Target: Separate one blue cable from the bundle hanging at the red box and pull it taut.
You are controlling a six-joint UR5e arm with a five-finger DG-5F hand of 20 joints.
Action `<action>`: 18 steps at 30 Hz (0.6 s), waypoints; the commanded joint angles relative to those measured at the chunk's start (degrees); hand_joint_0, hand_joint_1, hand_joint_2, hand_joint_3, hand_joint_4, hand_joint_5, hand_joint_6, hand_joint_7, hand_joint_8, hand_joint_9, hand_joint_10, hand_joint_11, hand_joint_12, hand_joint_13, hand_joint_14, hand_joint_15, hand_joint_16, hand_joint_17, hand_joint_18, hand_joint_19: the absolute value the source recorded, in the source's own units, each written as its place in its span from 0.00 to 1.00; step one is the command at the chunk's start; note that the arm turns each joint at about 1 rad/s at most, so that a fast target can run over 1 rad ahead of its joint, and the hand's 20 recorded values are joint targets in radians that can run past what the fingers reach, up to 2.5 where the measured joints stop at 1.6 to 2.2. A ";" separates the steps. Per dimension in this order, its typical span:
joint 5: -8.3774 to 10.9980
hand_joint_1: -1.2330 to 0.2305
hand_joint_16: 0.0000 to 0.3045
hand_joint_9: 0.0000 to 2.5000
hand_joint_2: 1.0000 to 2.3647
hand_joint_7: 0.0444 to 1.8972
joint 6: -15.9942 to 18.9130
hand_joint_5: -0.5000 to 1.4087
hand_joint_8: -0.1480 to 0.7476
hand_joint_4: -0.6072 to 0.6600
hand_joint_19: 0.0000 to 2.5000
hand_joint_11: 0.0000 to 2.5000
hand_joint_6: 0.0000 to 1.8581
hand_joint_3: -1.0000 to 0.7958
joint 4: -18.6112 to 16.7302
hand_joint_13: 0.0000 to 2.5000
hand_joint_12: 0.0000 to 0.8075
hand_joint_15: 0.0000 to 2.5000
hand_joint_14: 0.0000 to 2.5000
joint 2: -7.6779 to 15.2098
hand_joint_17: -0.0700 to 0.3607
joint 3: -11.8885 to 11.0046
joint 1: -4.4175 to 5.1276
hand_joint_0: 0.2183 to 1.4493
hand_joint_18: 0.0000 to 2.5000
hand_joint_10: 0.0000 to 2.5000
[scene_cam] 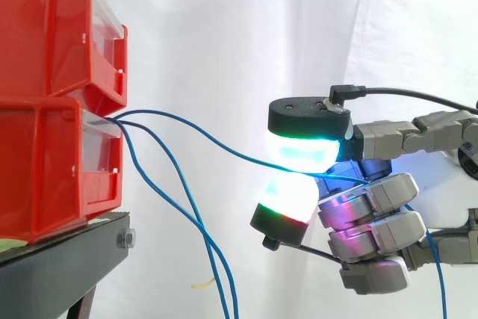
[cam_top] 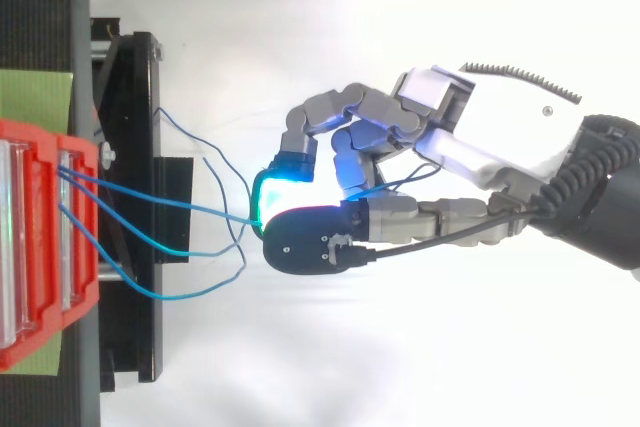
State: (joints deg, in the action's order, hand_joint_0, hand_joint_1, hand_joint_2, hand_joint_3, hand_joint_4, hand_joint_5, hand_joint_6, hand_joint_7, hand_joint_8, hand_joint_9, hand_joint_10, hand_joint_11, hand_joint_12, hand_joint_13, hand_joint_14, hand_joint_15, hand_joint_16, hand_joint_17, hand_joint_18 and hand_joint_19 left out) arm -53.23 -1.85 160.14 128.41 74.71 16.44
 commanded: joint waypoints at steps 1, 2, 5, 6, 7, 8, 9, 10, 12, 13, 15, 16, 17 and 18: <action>-0.03 0.39 0.08 0.27 0.27 0.56 0.00 0.14 0.53 0.67 0.82 0.45 0.52 0.67 0.00 0.23 0.41 0.42 1.00 0.00 0.30 0.00 0.00 0.47 0.37 0.68; -0.03 0.39 0.08 0.27 0.27 0.56 0.00 0.14 0.53 0.67 0.82 0.44 0.52 0.67 0.00 0.23 0.41 0.42 1.00 0.00 0.29 0.00 0.00 0.47 0.37 0.68; 0.06 0.39 0.08 0.27 0.26 0.56 0.00 0.14 0.53 0.67 0.82 0.45 0.52 0.67 0.00 0.23 0.41 0.42 1.00 0.00 0.29 0.00 0.00 0.47 0.37 0.68; 0.06 0.39 0.08 0.27 0.26 0.56 0.00 0.14 0.53 0.67 0.82 0.45 0.52 0.67 0.00 0.23 0.41 0.43 1.00 0.00 0.29 0.00 0.00 0.47 0.37 0.68; -0.03 0.39 0.08 0.27 0.27 0.56 0.00 0.14 0.54 0.67 0.81 0.45 0.52 0.67 0.00 0.23 0.41 0.43 1.00 0.00 0.30 0.00 0.00 0.47 0.37 0.68; -0.03 0.39 0.08 0.27 0.27 0.56 0.00 0.14 0.53 0.67 0.82 0.46 0.52 0.67 0.00 0.23 0.41 0.43 1.00 0.00 0.30 0.00 0.00 0.47 0.37 0.68; -0.03 0.39 0.08 0.27 0.27 0.56 0.00 0.14 0.53 0.67 0.81 0.45 0.52 0.67 0.00 0.23 0.41 0.43 1.00 0.00 0.30 0.00 0.00 0.47 0.37 0.68; -0.03 0.39 0.08 0.27 0.27 0.56 0.00 0.14 0.53 0.67 0.81 0.45 0.52 0.67 0.00 0.23 0.41 0.43 1.00 0.00 0.30 0.00 0.00 0.47 0.37 0.68; 0.06 0.39 0.08 0.27 0.27 0.56 0.00 0.14 0.53 0.67 0.81 0.46 0.52 0.67 0.00 0.24 0.42 0.42 1.00 0.00 0.30 0.00 0.00 0.47 0.37 0.68; 0.06 0.39 0.08 0.27 0.27 0.56 0.00 0.14 0.53 0.67 0.81 0.45 0.52 0.67 0.00 0.24 0.42 0.43 1.00 0.00 0.30 0.00 0.00 0.47 0.37 0.68; -0.03 0.39 0.08 0.27 0.28 0.56 0.00 0.14 0.53 0.67 0.82 0.45 0.52 0.67 0.00 0.24 0.41 0.43 1.00 0.00 0.30 0.00 0.00 0.47 0.37 0.68; 0.06 0.39 0.09 0.27 0.27 0.56 0.00 0.14 0.53 0.67 0.81 0.45 0.52 0.67 0.00 0.24 0.42 0.43 1.00 0.00 0.30 0.00 0.00 0.47 0.37 0.68; 0.06 0.39 0.09 0.28 0.27 0.56 0.00 0.14 0.54 0.67 0.81 0.45 0.52 0.67 0.00 0.24 0.42 0.43 1.00 0.00 0.30 0.00 0.00 0.47 0.37 0.68; 0.06 0.39 0.09 0.28 0.27 0.56 0.00 0.14 0.53 0.67 0.81 0.45 0.52 0.67 0.00 0.24 0.42 0.43 1.00 0.00 0.30 0.00 0.00 0.47 0.37 0.68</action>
State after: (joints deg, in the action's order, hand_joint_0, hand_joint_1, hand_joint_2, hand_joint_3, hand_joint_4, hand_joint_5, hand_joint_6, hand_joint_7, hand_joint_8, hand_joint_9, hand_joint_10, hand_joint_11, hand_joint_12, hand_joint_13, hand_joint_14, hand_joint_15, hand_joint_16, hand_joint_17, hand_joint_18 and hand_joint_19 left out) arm -53.20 -1.85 160.14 128.41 74.71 16.43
